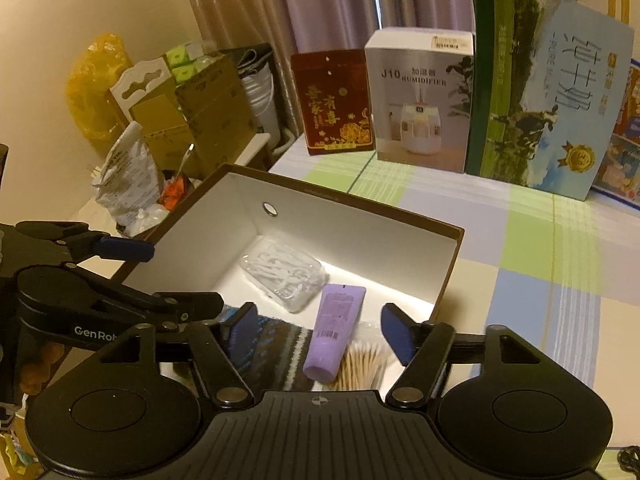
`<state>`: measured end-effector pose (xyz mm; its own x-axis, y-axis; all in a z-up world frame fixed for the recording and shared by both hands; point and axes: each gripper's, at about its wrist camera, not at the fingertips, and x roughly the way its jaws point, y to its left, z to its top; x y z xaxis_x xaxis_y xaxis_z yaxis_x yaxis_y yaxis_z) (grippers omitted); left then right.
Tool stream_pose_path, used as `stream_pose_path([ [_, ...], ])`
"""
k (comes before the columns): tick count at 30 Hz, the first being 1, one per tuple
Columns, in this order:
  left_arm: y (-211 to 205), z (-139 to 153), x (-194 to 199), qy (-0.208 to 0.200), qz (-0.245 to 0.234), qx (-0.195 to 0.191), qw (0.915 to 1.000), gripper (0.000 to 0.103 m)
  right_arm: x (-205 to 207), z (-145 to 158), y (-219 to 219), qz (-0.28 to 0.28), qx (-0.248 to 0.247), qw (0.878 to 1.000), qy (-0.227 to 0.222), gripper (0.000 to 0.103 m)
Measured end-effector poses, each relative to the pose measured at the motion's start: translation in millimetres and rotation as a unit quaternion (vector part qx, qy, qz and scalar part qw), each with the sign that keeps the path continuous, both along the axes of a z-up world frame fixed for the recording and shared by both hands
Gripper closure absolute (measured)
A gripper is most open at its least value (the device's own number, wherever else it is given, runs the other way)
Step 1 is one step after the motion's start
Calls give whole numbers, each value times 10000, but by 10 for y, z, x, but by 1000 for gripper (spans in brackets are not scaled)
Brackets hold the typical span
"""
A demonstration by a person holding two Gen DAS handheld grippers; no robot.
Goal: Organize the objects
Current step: 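Lower and release the floss box with the left tool while the right tool releases the purple tube, then withdraw both tools from the box toward the black cable and white pill bottle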
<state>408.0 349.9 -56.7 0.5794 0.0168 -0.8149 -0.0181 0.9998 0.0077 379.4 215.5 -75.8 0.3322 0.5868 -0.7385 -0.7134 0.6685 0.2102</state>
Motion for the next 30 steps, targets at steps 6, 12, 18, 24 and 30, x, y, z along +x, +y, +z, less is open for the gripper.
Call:
stream_pose_path([
  [6, -45, 139, -184, -21, 61, -65, 10000, 8, -168, 101, -113, 36, 70, 10000, -46, 23],
  [12, -119, 271, -361, -63, 124, -66, 9999, 7, -331, 185, -228, 9, 108, 9999, -64, 13],
  [18, -199, 377, -566, -106, 203, -121, 9997, 7, -474, 263, -374, -64, 206, 9998, -42, 9],
  [24, -302, 446, -771, -117, 231, -150, 9996, 7, -624, 326, -511, -99, 264, 9996, -42, 8],
  [30, -424, 500, -968, -140, 235, -179, 9995, 7, -768, 391, -641, -111, 344, 9993, -37, 7],
])
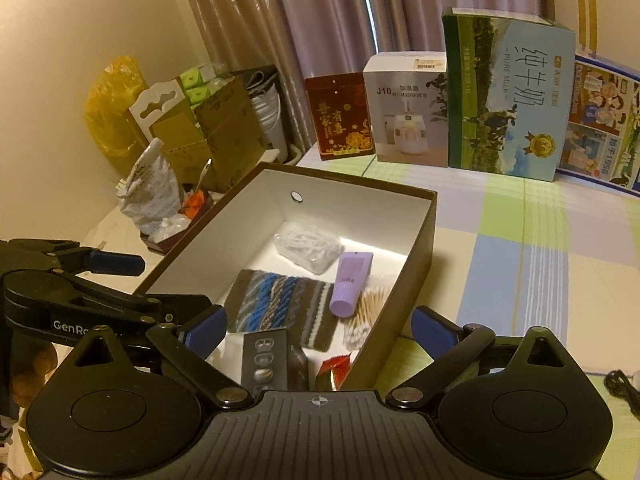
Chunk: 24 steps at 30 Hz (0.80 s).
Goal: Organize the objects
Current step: 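Withdraw both tools from the box toward the black cable and white pill bottle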
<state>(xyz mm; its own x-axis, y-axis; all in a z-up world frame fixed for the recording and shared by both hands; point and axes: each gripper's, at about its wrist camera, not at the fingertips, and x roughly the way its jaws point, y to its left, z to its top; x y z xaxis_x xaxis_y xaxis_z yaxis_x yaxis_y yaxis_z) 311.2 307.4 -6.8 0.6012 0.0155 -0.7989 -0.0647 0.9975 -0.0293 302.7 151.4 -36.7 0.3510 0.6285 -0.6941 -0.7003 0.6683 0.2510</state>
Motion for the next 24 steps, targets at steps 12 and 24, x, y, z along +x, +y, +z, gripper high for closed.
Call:
stream_pose_path([
  [12, -224, 52, -379, -24, 51, -62, 10000, 7, -280, 68, -278, 24, 96, 9999, 55, 6],
  [24, -589, -21, -695, 160, 73, -222, 9996, 7, -478, -7, -716, 1, 76, 9995, 303, 5],
])
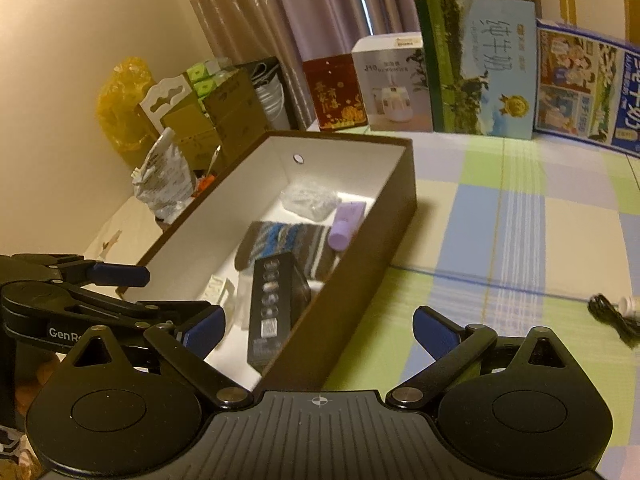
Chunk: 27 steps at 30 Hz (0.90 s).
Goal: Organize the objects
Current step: 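Withdraw both tools from the box toward the black cable and white pill bottle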
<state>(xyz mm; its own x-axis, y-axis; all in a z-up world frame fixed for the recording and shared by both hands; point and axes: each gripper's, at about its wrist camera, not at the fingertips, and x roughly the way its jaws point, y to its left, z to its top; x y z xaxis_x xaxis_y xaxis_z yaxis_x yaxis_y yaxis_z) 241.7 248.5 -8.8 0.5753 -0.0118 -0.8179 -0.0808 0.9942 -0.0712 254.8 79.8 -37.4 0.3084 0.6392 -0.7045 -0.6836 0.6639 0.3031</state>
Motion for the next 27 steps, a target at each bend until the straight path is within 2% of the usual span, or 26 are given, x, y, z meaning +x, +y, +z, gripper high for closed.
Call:
stream_pose_path([
  [12, -584, -48, -166, 98, -221, -196, 9995, 7, -98, -13, -658, -237, -49, 9996, 147, 5],
  [27, -1468, -241, 21, 254, -878, -381, 9951, 7, 80, -100, -1713, -1271, -203, 9909, 390, 5],
])
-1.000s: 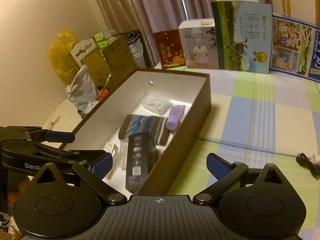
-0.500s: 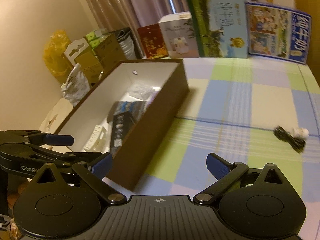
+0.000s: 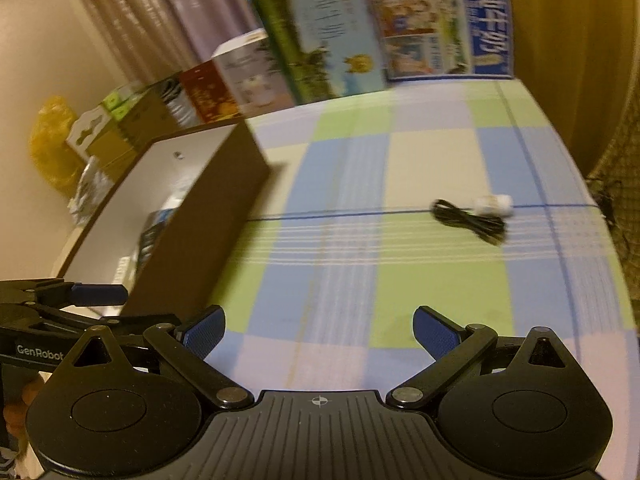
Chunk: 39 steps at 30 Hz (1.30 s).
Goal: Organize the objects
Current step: 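Withdraw both tools from the box toward the black cable and white pill bottle, then grasp the black cable with the left tool while the right tool grasps the white pill bottle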
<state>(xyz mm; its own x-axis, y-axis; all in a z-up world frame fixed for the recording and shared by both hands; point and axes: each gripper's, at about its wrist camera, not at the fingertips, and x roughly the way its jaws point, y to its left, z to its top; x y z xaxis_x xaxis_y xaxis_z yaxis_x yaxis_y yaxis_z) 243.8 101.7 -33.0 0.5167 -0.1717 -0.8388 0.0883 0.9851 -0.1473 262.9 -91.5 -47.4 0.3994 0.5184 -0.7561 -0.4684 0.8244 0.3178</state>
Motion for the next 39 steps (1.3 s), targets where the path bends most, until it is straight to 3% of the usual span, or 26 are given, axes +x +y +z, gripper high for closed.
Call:
stream_pose_path([
  [14, -614, -180, 442, -4, -467, 55, 9989, 7, 280, -158, -695, -1039, -96, 9945, 68, 5],
  [19, -743, -308, 702, 2, -528, 307, 9981, 7, 427, -248, -802, -1381, -82, 9904, 38, 5],
  [39, -1608, -913, 1602, 24, -1300, 263, 9912, 7, 1125, -671, -1206, -2106, -347, 9768, 147, 5],
])
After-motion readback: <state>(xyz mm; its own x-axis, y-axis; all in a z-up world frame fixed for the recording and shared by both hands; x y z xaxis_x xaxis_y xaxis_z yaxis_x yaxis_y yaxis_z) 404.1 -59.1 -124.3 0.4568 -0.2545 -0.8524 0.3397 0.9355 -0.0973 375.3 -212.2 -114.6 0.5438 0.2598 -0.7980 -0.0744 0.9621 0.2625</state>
